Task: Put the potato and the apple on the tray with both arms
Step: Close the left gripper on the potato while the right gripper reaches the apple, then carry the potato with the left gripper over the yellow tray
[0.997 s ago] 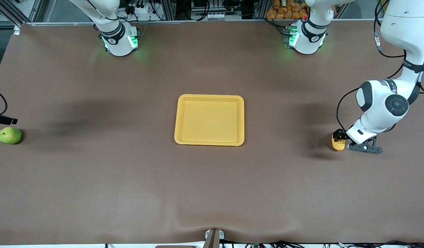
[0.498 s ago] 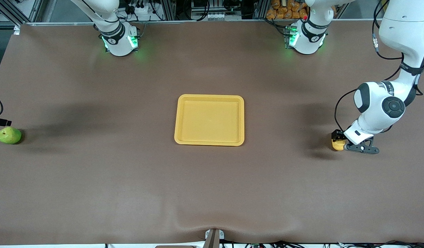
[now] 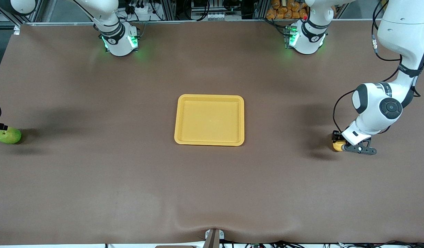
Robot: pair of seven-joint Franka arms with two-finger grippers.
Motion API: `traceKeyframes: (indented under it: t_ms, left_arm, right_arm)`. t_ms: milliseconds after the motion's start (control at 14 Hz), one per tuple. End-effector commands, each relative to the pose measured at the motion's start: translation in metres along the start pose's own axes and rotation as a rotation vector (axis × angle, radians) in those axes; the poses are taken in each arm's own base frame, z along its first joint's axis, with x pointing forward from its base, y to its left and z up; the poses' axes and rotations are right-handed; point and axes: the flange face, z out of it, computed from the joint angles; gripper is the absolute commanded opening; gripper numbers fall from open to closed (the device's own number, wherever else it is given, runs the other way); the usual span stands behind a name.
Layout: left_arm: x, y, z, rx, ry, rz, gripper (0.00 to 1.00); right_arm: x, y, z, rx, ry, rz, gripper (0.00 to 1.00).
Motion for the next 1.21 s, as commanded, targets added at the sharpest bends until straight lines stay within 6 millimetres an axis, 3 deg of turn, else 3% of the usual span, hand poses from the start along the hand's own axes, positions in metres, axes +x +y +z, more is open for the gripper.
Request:
traceKeyframes:
  t_ms: [0,214,427,712,854,1139]
  left_arm:
    - [0.007,0.007,-0.002,0.004,0.017,0.029,0.0]
    - [0.014,0.022,-0.015,-0.004,0.036,0.047,0.0]
    - [0.019,0.04,-0.027,-0.017,0.031,0.063,0.0]
    - [0.026,0.075,-0.046,-0.04,0.001,0.019,0.0]
    - [0.03,0.098,-0.054,-0.054,-0.013,0.005,0.0]
    - [0.037,0.158,-0.067,-0.096,0.003,-0.033,0.0]
  right_arm:
    - [0.008,0.009,0.001,-0.01,0.01,-0.027,1.0]
    - [0.015,0.017,0.008,-0.048,0.071,-0.036,1.0]
    - [0.013,0.038,0.031,-0.058,0.086,-0.062,1.0]
    - [0.007,0.048,0.052,-0.034,0.068,-0.053,1.0]
    - [0.0,0.056,0.058,-0.006,0.067,-0.026,1.0]
    - [0.0,0.055,0.073,0.031,0.068,-0.018,1.0]
